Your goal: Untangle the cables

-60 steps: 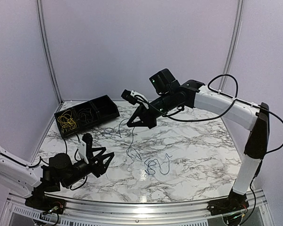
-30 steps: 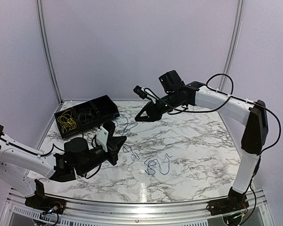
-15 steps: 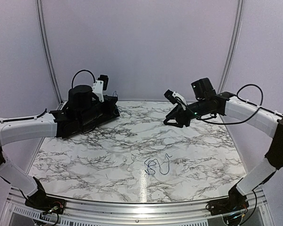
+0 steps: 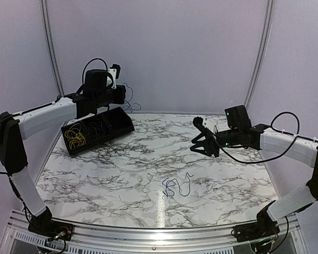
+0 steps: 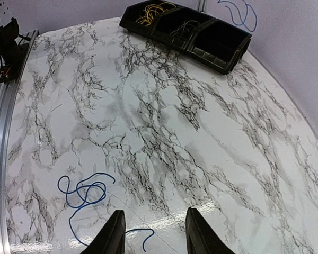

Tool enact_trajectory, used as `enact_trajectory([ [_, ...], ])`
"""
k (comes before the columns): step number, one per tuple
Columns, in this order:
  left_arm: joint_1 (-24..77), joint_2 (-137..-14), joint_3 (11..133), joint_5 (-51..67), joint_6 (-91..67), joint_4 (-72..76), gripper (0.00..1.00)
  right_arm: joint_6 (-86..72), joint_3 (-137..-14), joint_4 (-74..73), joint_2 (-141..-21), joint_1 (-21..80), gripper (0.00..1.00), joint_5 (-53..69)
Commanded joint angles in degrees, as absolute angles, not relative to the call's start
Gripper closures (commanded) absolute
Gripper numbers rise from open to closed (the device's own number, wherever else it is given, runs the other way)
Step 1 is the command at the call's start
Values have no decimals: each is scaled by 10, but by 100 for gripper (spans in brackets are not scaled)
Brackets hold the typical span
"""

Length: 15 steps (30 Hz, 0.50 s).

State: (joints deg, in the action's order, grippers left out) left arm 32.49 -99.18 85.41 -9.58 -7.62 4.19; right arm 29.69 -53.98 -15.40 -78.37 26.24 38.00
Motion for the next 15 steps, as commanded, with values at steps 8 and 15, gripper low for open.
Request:
enact_trajectory([
  [8,218,-1058,950,-14,-75,-31,100,324,-551,-122,-753,260,61,344],
  [15,193,-1118,966,-8,-58,-39,100,328,-553,-127,-758,260,60,353],
])
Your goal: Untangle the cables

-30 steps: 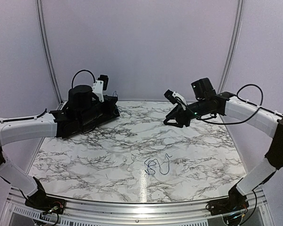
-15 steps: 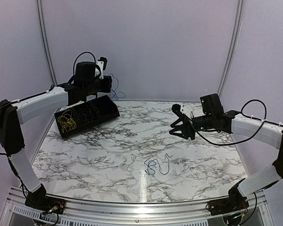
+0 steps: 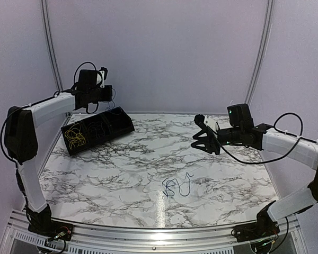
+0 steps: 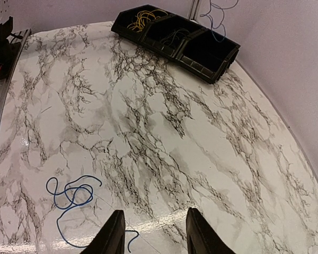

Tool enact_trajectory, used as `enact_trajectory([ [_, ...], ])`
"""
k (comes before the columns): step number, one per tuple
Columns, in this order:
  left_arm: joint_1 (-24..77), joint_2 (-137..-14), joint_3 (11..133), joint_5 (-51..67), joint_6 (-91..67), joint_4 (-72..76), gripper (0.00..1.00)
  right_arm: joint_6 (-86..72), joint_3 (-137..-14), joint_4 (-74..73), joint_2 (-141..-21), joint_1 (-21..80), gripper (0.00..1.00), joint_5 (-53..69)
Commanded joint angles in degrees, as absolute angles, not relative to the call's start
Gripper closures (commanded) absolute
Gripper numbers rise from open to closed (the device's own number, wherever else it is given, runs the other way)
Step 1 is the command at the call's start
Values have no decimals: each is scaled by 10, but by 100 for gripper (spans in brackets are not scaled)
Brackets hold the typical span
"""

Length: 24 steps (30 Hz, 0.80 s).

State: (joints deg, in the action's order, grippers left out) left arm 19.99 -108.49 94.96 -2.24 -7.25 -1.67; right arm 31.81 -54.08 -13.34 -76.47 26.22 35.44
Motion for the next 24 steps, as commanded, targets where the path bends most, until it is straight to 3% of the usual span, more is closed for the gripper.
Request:
enact_trajectory([
  [1,193,-1127,970,-3,-57,-39,100,327,-553,-127,-759,260,60,353],
  [10,193,-1207,1009,43,-107,-37,100,336,-556,-133,-762,260,60,346],
  [19,193,-1239,991,-84,-200,-70,100,342,-560,-142,-770,260,60,352],
  [24,194,-1257,992,-70,-225,-71,100,345,-562,-146,-776,261,60,355],
])
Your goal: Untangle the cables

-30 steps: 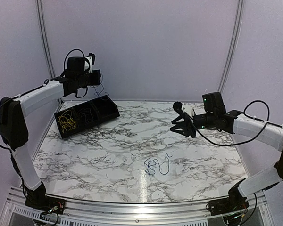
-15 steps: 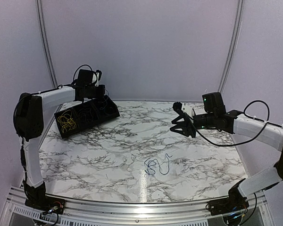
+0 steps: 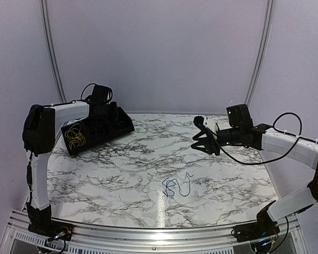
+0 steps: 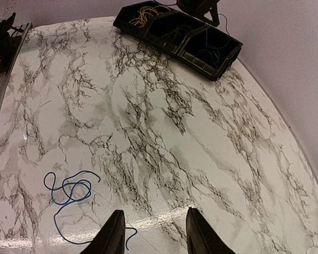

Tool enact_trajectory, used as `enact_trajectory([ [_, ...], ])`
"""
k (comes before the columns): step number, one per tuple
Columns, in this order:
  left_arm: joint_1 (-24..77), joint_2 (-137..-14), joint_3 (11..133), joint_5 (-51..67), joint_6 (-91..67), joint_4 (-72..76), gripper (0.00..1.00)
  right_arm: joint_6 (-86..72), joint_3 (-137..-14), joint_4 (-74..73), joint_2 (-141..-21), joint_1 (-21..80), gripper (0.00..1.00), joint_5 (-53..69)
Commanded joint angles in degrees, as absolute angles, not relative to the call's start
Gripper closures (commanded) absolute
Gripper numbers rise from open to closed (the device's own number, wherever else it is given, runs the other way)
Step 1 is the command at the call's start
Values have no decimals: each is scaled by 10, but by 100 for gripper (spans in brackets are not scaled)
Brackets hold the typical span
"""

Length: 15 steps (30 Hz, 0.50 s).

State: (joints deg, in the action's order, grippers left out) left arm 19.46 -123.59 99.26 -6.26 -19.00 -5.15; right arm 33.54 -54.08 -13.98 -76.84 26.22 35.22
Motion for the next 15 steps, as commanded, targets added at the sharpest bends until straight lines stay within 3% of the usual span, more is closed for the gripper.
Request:
enact_trajectory([
  [1,195,-1263,995,-60,-226,-70,100,346,-562,-146,-779,261,60,355],
  [6,196,-1291,1016,-26,-227,-74,100,350,-565,-153,-783,261,60,353],
  [10,197,-1284,1012,-22,-236,-76,71,351,-564,-153,-787,261,60,351],
  [15,197,-1218,985,-52,-228,-76,59,354,-565,-154,-790,261,60,349],
])
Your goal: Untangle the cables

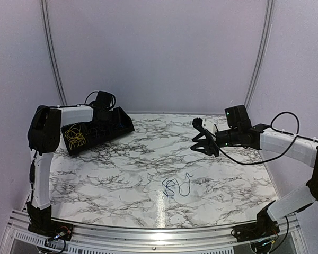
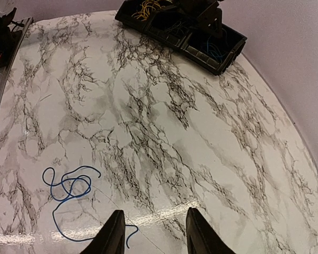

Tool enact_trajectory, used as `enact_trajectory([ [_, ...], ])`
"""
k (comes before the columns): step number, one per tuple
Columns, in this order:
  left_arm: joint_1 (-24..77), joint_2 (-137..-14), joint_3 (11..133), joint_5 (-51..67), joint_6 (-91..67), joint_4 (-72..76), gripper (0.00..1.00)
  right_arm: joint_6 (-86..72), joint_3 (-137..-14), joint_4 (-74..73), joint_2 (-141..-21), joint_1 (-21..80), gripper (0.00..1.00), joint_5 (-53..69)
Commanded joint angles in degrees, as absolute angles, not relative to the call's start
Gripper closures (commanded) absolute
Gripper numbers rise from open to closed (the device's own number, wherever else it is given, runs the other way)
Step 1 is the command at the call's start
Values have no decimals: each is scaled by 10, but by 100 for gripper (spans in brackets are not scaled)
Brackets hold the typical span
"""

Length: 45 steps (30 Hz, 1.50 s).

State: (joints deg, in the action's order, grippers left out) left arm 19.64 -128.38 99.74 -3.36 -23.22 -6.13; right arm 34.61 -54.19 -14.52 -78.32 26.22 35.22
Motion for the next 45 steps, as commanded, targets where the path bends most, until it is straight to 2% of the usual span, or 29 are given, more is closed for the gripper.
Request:
enact_trajectory([
  [1,199,-1201,974,-55,-223,-76,56,354,-565,-155,-791,261,60,348],
  [8,240,-1045,887,-122,-145,-78,45,367,-572,-174,-796,261,59,352],
  [14,341,-906,736,-123,-78,-47,44,423,-587,-248,-818,279,55,400],
  [17,394,-844,640,-83,-77,-7,44,452,-582,-268,-843,319,50,369],
  [22,505,-771,489,-71,-105,93,45,410,-628,-307,-933,367,44,347],
  [31,625,-770,414,-171,-159,119,46,264,-639,-318,-979,383,39,302],
  [39,662,-797,413,-219,-179,165,46,241,-661,-346,-1040,383,38,360],
  [41,665,-817,419,-223,-184,173,46,234,-668,-350,-1055,384,43,360],
  [45,670,-865,430,-221,-201,208,46,230,-671,-349,-1062,382,85,368],
])
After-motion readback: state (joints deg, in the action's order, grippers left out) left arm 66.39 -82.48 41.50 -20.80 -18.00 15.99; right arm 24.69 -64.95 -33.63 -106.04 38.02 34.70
